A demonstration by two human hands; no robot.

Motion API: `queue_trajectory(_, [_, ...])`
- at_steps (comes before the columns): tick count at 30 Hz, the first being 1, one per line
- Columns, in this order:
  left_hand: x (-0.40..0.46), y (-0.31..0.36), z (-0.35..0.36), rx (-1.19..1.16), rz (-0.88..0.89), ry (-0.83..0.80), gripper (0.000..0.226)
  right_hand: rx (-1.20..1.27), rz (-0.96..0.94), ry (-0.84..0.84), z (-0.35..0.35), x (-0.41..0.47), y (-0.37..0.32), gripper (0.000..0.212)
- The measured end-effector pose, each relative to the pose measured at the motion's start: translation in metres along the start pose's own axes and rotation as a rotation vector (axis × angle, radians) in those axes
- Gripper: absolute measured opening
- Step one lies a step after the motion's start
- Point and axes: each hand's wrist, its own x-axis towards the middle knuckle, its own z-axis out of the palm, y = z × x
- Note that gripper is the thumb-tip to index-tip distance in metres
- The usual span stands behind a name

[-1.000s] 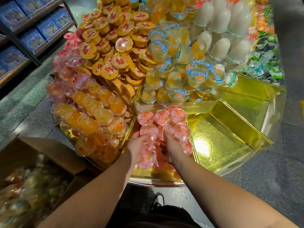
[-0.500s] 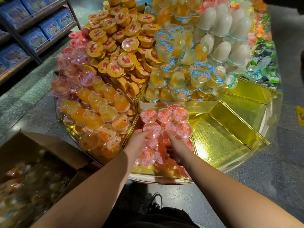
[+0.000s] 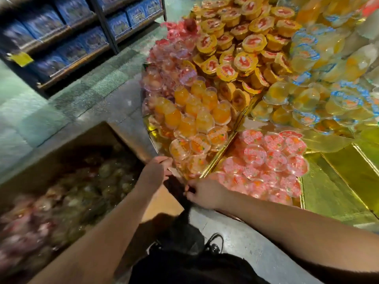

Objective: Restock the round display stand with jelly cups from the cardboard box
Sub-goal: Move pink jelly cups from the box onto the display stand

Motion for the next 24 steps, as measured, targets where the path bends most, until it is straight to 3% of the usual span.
queue_trajectory(7, [0.002,-0.055,-0.169,0.113,0.007,0.374,0.011,-0.491,-0.378,-0.15,0.033,0.118,-0.138,0.03])
queue_trajectory(13, [0.0,-0.109,-0.275,0.089,-0.172,0.496,0.032,-0.375,-0.233,-0.272,0.067,0.204,-0.212,0.033])
queue_trajectory(16, [0.013,-0.128,-0.312,0.12,-0.224,0.532,0.029,-0.347,-0.165,-0.262,0.081,0.239,-0.227,0.032])
queue_trajectory(22, [0.058,-0.148,-0.349,0.269,-0.146,0.457,0.022,-0.282,0.031,-0.183,0.099,0.308,-0.243,0.021])
queue_trajectory(24, [0.074,-0.149,-0.352,0.303,-0.107,0.425,0.033,-0.222,0.086,-0.141,0.101,0.328,-0.243,0.022])
